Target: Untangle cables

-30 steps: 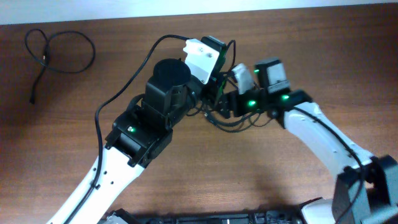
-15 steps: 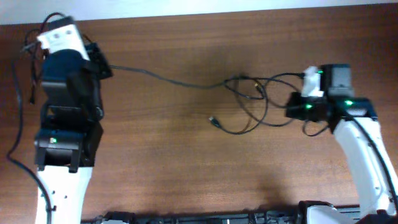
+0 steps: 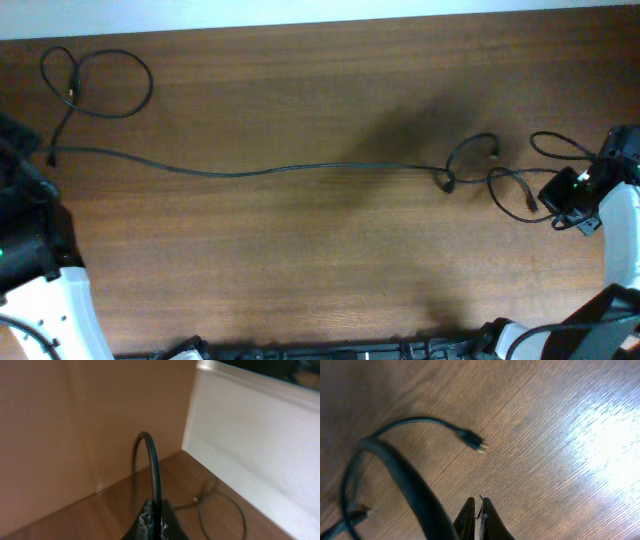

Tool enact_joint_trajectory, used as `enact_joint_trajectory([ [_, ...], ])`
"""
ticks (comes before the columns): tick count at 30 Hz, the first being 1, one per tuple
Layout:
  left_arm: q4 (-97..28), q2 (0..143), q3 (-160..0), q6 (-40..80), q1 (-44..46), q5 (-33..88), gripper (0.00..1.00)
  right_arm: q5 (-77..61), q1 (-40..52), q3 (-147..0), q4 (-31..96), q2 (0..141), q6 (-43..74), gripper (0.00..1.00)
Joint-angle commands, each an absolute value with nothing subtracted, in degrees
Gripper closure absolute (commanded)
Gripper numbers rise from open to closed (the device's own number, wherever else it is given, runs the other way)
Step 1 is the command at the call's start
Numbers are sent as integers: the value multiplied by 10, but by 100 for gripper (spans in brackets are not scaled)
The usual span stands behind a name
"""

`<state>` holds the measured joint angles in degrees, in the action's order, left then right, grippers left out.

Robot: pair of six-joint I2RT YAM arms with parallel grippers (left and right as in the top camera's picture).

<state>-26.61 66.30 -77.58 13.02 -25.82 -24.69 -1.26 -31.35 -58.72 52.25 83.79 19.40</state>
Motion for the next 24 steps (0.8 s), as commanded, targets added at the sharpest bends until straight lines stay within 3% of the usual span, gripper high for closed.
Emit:
enact_joint_trajectory([
  [1,-271,652,-789,268,-340,-255,100,7,-315,-590,523,857,215,96],
  [2,-277,652,-789,283,-356,-230,100,6,-315,-590,521,861,215,96],
  [5,-306,668,-789,293,-392,17,100,-59,-315,-590,521,867,215,96],
  [8,-291,711,-789,286,-358,219,100,-131,-315,-590,521,867,213,96],
  [10,-281,736,-789,253,-317,269,100,-133,-315,-590,521,867,213,95],
  [13,-281,765,-789,213,-240,281,100,-133,-315,-590,532,867,213,80],
  [14,-280,771,-789,194,-216,281,100,-133,-315,-590,533,867,213,70],
  [18,-256,794,-789,1,-152,281,100,-133,-315,-590,532,867,213,47],
  [21,-115,802,-789,-9,-150,280,100,-133,-315,-590,532,867,213,36],
  [24,147,802,-789,-9,-150,260,100,-133,-315,-590,532,867,213,24],
])
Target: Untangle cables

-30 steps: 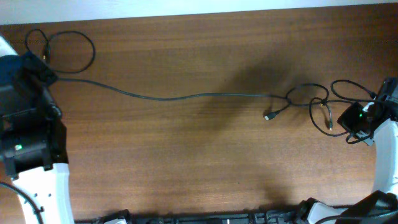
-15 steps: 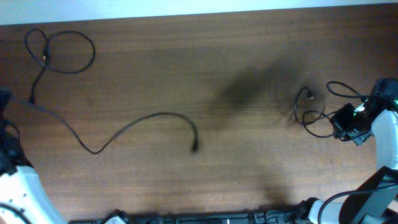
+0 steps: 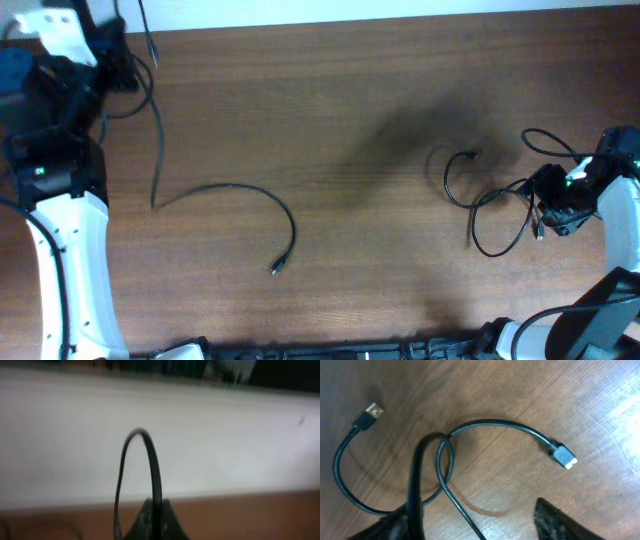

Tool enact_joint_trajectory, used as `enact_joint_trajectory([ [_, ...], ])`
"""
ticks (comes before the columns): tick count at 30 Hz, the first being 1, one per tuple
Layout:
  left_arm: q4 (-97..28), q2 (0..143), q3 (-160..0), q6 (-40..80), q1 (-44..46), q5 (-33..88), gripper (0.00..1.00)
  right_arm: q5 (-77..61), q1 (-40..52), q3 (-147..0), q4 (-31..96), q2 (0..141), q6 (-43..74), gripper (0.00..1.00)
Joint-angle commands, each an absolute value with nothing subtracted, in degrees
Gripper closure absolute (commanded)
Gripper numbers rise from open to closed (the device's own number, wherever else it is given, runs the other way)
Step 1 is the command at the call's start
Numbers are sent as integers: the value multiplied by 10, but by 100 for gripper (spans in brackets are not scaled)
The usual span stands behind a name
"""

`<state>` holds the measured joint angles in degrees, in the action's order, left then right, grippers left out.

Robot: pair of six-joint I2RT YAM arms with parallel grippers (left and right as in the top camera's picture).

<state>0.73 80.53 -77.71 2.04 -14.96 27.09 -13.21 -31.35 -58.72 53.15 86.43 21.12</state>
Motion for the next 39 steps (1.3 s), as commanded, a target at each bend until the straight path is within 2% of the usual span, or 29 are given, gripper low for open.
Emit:
enact_joint_trajectory([
  [1,211,802,-789,-8,-150,243,100,-133,-315,-590,532,867,213,21],
  [3,308,805,-789,1,-150,190,100,-133,-315,-590,532,867,213,18],
  [5,356,818,-789,8,-150,144,100,-133,-315,-590,534,867,213,1],
  [8,401,866,-796,14,-150,137,100,-133,-315,-590,542,867,213,1],
  [10,438,939,-849,62,-150,136,100,-133,-315,-590,543,867,213,1],
  [14,394,1117,-1110,150,-147,137,100,-133,-315,-590,544,867,214,1],
  [18,245,1228,-1364,149,-116,153,100,-133,-315,-590,544,867,215,2],
  [21,70,1238,-1389,136,-100,222,100,-133,-315,-590,544,867,215,1],
  [22,-16,1238,-1389,135,-98,223,100,-133,-315,-590,544,867,215,1],
  [24,-282,1242,-1389,72,-93,206,100,-133,-315,-590,544,867,215,1],
  [27,-494,1268,-1387,51,-90,125,100,-133,-315,-590,544,867,215,1],
  [34,-653,1347,-1387,51,-52,144,100,-133,-315,-590,544,867,215,1],
  [39,-667,1363,-1387,84,11,134,100,-133,-315,-590,544,867,215,2],
])
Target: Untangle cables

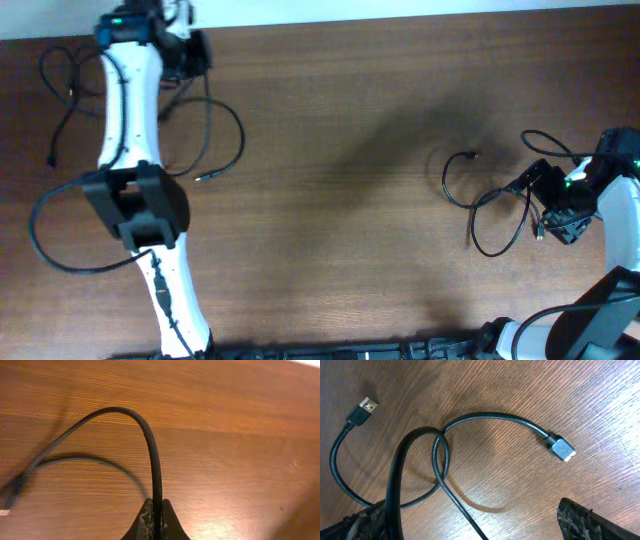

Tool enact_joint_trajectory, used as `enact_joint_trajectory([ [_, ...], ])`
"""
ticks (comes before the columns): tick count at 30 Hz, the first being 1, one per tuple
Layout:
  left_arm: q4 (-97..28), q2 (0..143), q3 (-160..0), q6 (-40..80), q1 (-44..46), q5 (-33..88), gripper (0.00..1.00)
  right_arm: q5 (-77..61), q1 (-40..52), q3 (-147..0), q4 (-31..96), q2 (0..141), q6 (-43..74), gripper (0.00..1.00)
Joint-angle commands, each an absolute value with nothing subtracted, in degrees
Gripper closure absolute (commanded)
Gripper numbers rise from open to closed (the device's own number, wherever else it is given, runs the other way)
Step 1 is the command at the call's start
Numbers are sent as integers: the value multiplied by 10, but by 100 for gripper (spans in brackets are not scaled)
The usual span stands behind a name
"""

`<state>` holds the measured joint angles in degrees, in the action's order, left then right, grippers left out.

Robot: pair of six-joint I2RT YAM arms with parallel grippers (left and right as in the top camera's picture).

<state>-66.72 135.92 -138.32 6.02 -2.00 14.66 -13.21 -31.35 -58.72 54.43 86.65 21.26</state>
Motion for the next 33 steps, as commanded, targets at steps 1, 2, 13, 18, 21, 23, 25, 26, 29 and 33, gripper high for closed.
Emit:
enact_joint_trajectory([
  [1,-665,1363,-1387,113,23,91,58,-133,-315,-590,544,867,215,2],
  [2,-668,1363,-1387,116,31,58,1,-133,-315,-590,544,867,215,1],
  [13,-813,1266,-1428,167,-41,53,1,-268,-266,-590,503,867,215,1],
  [18,-840,1266,-1426,52,-16,248,1,-265,-113,-597,452,866,62,1],
  [21,-860,1266,-1425,-37,46,285,1,-130,-130,-646,524,843,165,1],
  [23,-854,1266,-1425,-70,109,284,1,-93,-180,-683,582,809,185,1],
  [25,-829,1266,-1425,-74,172,253,1,-98,-216,-686,599,781,180,1],
  [26,-814,1266,-1423,-74,201,229,1,-94,-236,-686,622,774,179,1],
  [29,-782,1266,-1397,-74,275,212,1,21,-286,-686,685,776,272,1],
  [33,-738,1266,-1293,-74,368,212,1,33,-397,-686,708,776,305,1],
])
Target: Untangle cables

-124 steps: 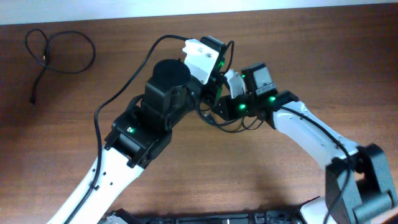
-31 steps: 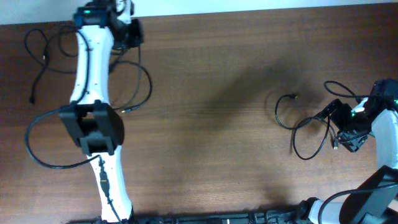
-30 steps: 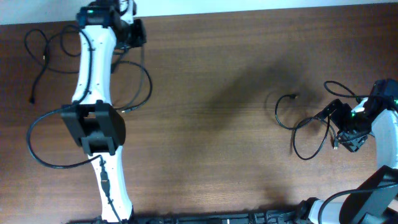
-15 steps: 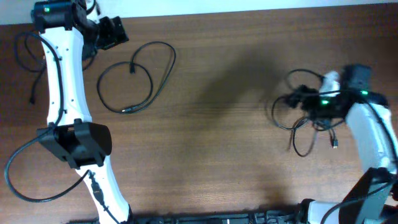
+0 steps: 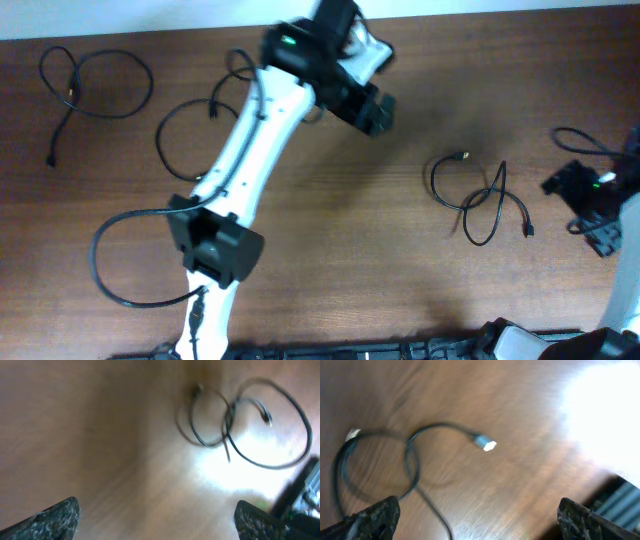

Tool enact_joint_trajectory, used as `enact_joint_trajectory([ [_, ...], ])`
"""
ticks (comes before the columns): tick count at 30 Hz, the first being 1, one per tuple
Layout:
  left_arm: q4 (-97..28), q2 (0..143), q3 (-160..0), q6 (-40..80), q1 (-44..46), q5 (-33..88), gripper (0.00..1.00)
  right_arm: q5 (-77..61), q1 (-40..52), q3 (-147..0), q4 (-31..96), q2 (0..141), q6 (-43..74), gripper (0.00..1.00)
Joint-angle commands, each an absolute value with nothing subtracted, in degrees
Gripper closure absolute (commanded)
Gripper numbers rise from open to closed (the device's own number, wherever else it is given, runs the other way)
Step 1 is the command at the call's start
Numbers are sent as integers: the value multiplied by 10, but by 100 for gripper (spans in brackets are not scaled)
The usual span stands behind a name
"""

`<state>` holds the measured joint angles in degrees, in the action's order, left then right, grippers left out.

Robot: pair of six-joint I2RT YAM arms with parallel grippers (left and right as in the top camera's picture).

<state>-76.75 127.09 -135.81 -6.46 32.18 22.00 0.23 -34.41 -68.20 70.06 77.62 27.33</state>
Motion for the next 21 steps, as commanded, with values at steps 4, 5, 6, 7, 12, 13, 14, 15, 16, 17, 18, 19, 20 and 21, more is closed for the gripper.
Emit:
enact_joint_trajectory([
  [4,-622,1266,-1166,-46,439,264,1,31,-455,-686,733,776,290,1],
  [5,-594,1266,-1147,-47,456,266,1,30,-454,-685,735,776,290,1],
  [6,-563,1266,-1130,-77,474,258,1,30,-454,-685,737,776,290,2],
  [7,-529,1266,-1115,-115,492,234,1,30,-454,-685,739,776,290,1],
  [12,-342,1266,-1054,-130,554,156,1,30,-454,-684,746,776,290,1],
  [13,-322,1266,-1046,-129,559,156,1,30,-454,-684,746,776,290,1],
  [14,-307,1266,-1040,-130,562,156,1,30,-454,-684,746,776,290,1],
  [15,-276,1266,-1027,-130,566,156,1,26,-454,-684,746,776,290,1],
  [16,-243,1266,-1009,-130,568,156,1,20,-454,-684,746,776,289,1],
  [17,-215,1266,-990,-130,569,156,1,20,-454,-684,746,776,289,1],
  [18,-187,1266,-970,-129,569,156,2,20,-454,-684,746,776,290,1],
  [19,-168,1266,-956,-130,569,156,4,20,-454,-684,746,776,290,1],
  [20,-140,1266,-935,-129,569,156,7,20,-454,-683,746,776,290,1],
  [21,-121,1266,-921,-129,569,156,10,20,-454,-681,746,776,290,1],
])
